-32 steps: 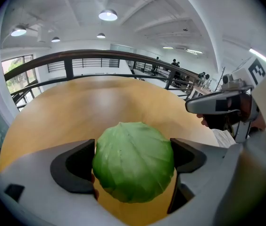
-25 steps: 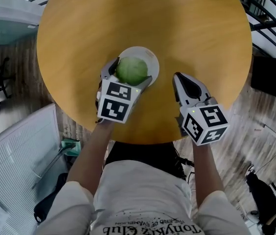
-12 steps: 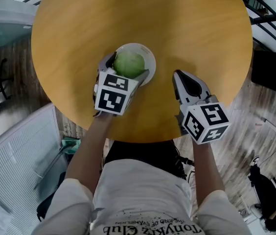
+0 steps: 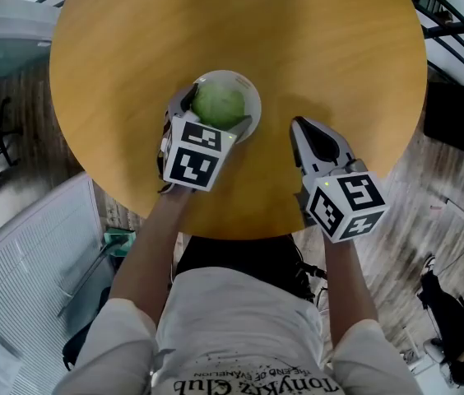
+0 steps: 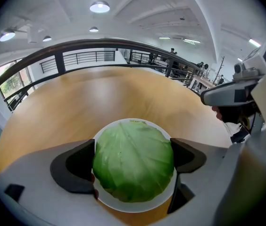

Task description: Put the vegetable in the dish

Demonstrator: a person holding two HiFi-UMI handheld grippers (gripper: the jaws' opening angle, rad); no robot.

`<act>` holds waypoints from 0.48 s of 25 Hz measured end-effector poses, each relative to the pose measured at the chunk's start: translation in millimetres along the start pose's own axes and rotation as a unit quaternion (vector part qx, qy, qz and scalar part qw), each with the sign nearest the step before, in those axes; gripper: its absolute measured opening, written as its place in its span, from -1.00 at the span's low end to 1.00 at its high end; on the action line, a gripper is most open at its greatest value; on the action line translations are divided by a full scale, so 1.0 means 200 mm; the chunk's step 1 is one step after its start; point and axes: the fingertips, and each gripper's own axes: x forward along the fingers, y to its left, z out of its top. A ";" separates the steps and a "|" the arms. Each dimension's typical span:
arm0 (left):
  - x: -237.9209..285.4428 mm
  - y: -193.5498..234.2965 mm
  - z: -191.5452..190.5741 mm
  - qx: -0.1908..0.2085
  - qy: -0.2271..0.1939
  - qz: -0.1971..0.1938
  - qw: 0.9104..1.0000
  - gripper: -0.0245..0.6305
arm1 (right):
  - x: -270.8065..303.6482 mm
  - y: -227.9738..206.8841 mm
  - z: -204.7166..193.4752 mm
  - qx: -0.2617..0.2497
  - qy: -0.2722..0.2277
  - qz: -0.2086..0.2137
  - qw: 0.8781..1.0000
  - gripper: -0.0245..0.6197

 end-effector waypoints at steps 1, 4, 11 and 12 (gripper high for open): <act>0.00 0.00 -0.01 0.002 0.003 0.000 1.000 0.57 | 0.00 0.00 0.00 0.001 0.000 0.000 1.000 -0.84; 0.01 -0.01 -0.01 0.009 0.009 0.003 1.000 0.57 | 0.00 0.01 0.00 0.002 -0.001 0.002 1.000 -0.84; 0.03 -0.02 -0.02 0.013 0.017 0.002 1.000 0.57 | 0.00 -0.01 -0.02 0.004 0.002 0.003 1.000 -0.84; 0.03 -0.03 -0.02 0.014 0.018 0.001 1.000 0.57 | -0.01 -0.01 -0.02 0.004 0.002 0.003 1.000 -0.84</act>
